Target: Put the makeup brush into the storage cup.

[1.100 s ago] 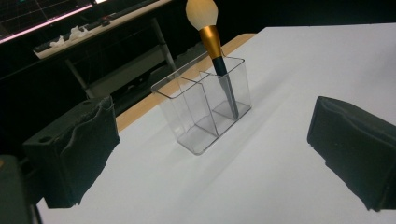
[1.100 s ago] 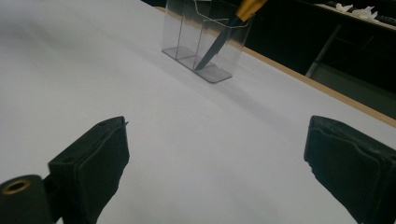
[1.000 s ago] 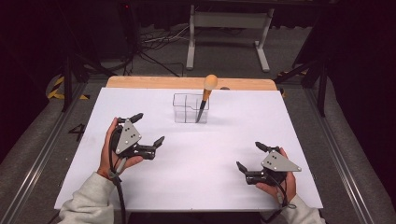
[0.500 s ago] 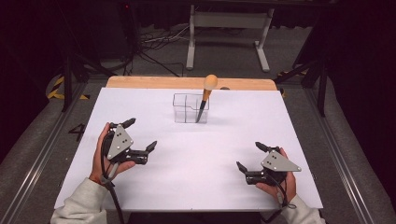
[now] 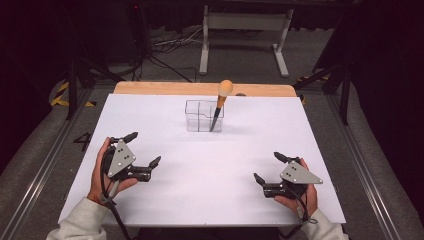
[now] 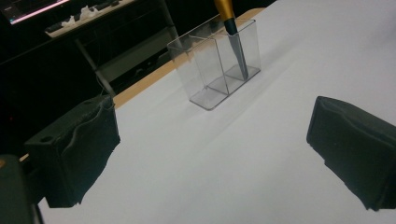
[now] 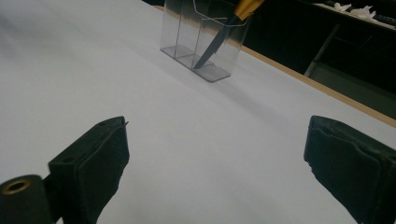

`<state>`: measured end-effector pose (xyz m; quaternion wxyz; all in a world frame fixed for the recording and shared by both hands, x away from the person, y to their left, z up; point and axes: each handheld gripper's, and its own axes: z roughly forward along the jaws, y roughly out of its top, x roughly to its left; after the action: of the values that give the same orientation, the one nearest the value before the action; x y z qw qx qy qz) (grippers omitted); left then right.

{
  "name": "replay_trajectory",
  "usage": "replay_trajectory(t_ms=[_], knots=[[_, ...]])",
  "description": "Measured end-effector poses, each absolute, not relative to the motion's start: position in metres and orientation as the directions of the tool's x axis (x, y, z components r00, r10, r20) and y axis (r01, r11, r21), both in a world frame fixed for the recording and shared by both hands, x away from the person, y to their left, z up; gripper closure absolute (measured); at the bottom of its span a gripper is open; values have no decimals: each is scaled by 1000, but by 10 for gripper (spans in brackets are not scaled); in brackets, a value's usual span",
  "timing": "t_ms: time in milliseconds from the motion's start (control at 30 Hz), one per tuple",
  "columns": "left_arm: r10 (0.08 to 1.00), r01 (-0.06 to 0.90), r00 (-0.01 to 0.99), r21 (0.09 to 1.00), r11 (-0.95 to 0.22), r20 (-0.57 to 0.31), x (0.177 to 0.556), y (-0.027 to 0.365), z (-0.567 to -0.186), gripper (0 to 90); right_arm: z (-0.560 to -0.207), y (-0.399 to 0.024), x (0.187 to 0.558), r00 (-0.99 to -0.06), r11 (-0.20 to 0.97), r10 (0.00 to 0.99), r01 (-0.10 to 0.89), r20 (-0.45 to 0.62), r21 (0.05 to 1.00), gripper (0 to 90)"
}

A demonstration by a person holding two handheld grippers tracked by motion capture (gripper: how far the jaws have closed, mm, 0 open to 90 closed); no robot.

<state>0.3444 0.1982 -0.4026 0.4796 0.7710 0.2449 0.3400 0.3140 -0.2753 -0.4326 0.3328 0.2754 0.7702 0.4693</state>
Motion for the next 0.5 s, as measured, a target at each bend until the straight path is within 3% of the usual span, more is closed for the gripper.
replay_trajectory(t_ms=[500], knots=[[713,75,633,894,-443,300,333,214,-411,35,-432,-276,313,-623,411,738,110,-259,905,76]])
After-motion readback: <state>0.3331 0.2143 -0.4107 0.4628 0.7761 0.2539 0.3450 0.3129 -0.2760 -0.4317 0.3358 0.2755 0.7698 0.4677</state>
